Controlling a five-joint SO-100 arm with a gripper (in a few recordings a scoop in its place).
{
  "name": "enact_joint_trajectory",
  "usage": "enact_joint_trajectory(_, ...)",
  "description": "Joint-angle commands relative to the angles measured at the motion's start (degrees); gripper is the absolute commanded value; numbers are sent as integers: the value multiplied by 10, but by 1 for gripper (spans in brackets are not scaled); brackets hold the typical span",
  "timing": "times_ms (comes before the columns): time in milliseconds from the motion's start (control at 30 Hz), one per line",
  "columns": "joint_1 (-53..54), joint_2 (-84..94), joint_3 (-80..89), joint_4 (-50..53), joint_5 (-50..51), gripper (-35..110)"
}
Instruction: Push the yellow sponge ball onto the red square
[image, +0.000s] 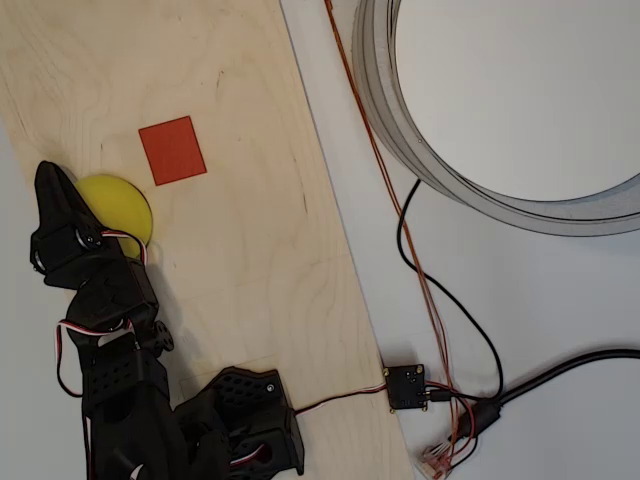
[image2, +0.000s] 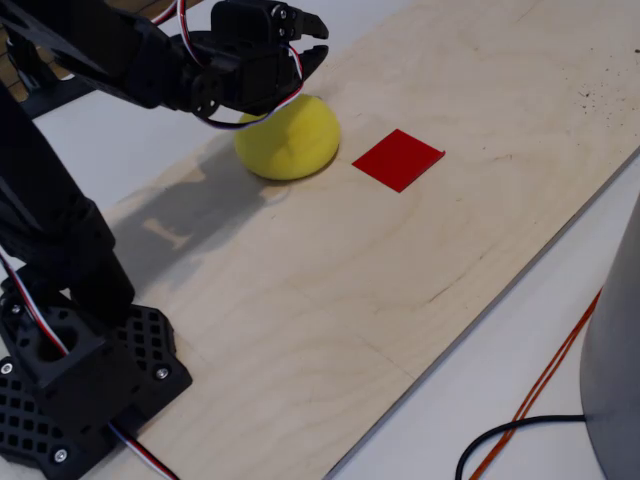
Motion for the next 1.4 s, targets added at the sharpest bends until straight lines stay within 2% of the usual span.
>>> enact_joint_trajectory(0, -22, 83, 25, 36, 66, 0)
enact_joint_trajectory(333, -69, 139, 76, 49, 201, 0)
enact_joint_trajectory(733, -73, 160, 137, 39, 243, 0)
enact_joint_trajectory(967, -66, 102, 173, -71, 245, 0)
enact_joint_trajectory(1200, -62, 95, 178, -83, 252, 0)
enact_joint_trajectory(1367, -62, 28, 173, -149, 264, 0)
